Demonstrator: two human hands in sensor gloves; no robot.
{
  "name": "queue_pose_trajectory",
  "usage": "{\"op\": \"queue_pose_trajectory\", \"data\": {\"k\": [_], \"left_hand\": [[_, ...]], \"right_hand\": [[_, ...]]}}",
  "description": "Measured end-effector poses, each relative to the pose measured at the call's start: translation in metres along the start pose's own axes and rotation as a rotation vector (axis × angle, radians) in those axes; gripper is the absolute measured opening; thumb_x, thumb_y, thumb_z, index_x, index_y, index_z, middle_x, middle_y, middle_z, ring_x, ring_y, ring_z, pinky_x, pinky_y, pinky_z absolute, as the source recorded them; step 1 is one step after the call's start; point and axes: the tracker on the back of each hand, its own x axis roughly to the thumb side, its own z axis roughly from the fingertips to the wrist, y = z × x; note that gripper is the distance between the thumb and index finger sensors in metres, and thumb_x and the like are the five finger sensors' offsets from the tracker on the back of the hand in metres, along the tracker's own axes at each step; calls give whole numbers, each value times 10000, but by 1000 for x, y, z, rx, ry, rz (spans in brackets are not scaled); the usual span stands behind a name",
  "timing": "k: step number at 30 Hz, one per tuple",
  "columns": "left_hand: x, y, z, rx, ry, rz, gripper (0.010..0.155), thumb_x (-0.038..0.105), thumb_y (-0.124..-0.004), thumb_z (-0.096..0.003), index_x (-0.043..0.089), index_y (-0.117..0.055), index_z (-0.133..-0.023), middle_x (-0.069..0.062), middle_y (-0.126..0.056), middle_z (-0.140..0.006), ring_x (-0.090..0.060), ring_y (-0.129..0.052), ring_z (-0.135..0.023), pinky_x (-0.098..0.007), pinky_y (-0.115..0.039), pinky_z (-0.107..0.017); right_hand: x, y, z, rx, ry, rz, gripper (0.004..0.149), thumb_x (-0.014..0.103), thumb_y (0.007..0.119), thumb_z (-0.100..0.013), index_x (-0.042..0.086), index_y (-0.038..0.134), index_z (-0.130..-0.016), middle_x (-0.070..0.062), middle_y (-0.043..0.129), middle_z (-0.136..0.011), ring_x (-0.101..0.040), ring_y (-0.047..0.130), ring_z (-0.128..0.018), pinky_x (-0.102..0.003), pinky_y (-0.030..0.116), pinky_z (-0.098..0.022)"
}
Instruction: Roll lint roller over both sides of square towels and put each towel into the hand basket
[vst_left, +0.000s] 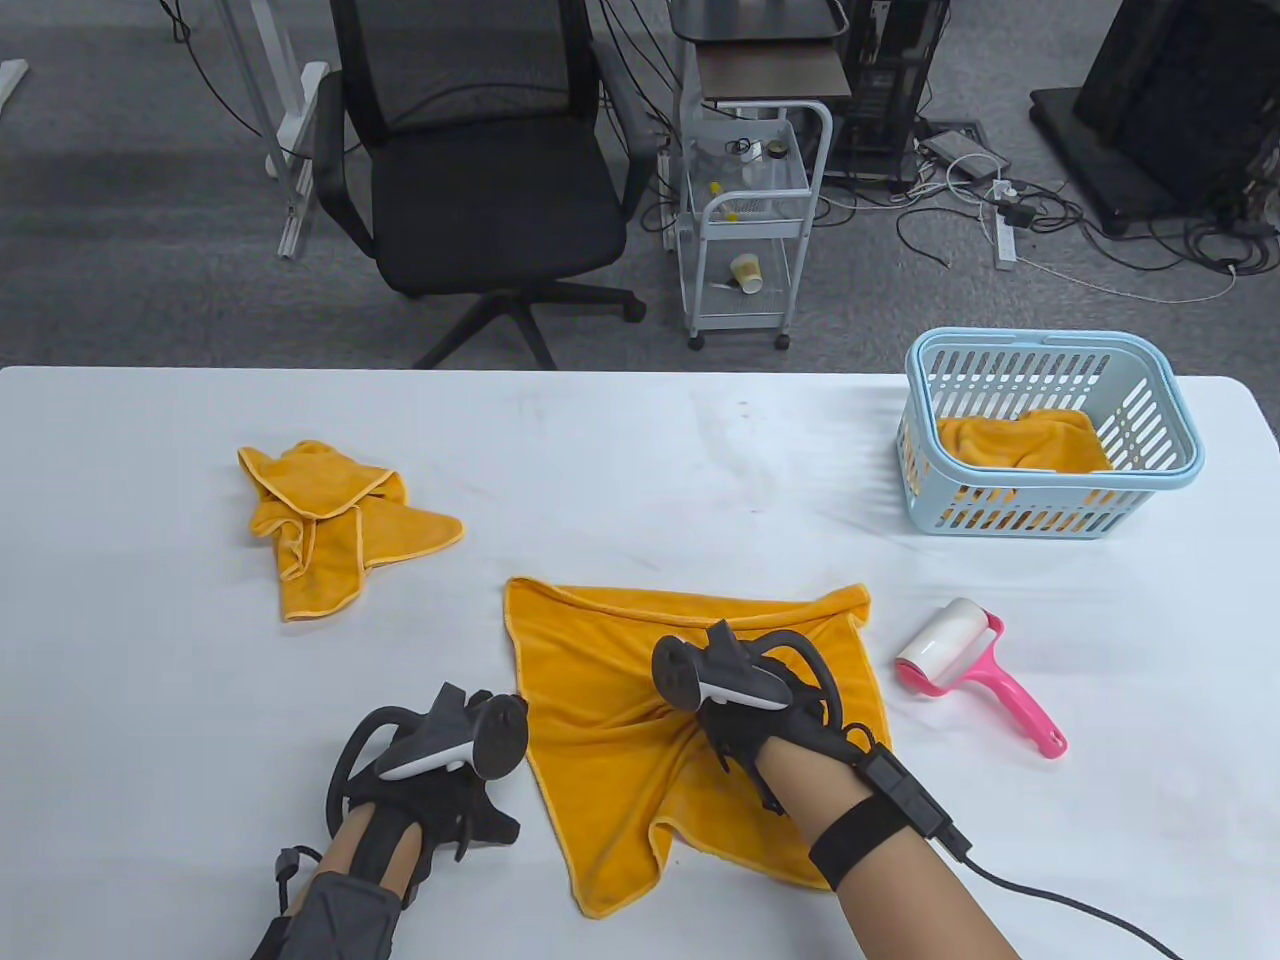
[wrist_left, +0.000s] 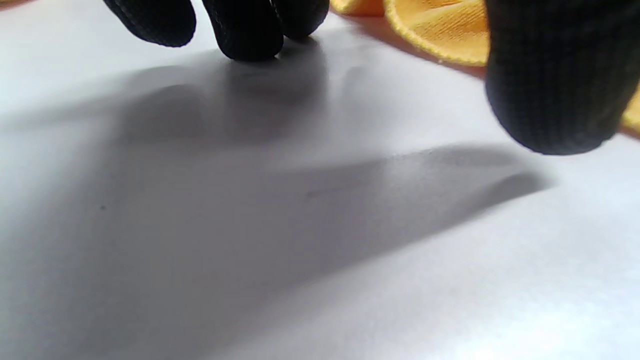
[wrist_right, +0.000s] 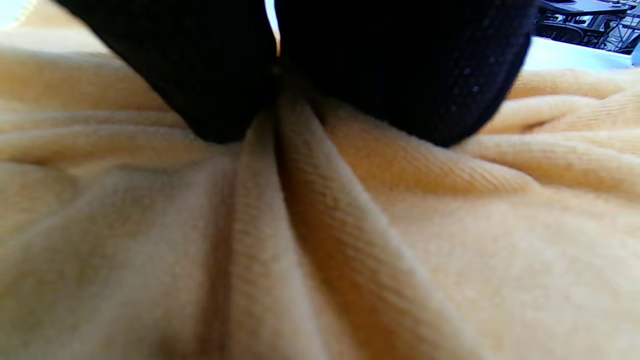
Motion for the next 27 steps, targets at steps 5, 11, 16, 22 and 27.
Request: {"op": "queue_pose_trajectory", "data": {"k": [5,11,16,22,27], "left_hand": [[0,0,0,-1,0,3,1080,664,-914,-290,312,-264,-1077,-122,-344,-1225,-456,-550,-1073,-714,-506,-738],[-1,0,0,-1,1,7,1072,663,-914,-292,311,-277,-1079,-117,-345,-1225,-448,-550,-1073,-715,-504,-738],[-1,0,0,3,2,17,1044,668,-893,-307,310,-290,-1081,-113,-347,-1225,-446,-550,-1072,-714,-503,-738],[-2,0,-1,3,4,16,1040,664,-894,-309,306,-297,-1082,-113,-344,-1224,-446,-546,-1070,-713,-501,-738],[-3,0,0,2,0,26,1038,662,-896,-309,304,-304,-1083,-112,-342,-1224,-446,-539,-1070,-714,-498,-738]], "right_hand": [[-34,-28,16,-97,37,-170,464,309,882,-483,226,701,-902,-110,816,-849,-272,1023,-477,-454,902,-326],[-84,-88,46,-301,119,-321,460,265,874,-492,314,762,-936,-104,783,-878,-257,1013,-412,-436,890,-284],[-143,-150,78,-554,320,-475,402,263,915,-479,245,852,-875,-97,781,-888,-255,1010,-455,-446,896,-333],[-220,-198,110,-864,616,-768,435,287,935,-473,194,840,-886,-100,742,-924,-234,1026,-604,-436,938,-447],[-273,-213,119,-1010,752,-934,513,312,898,-492,178,747,-964,-119,628,-999,-232,971,-749,-401,923,-551]]}}
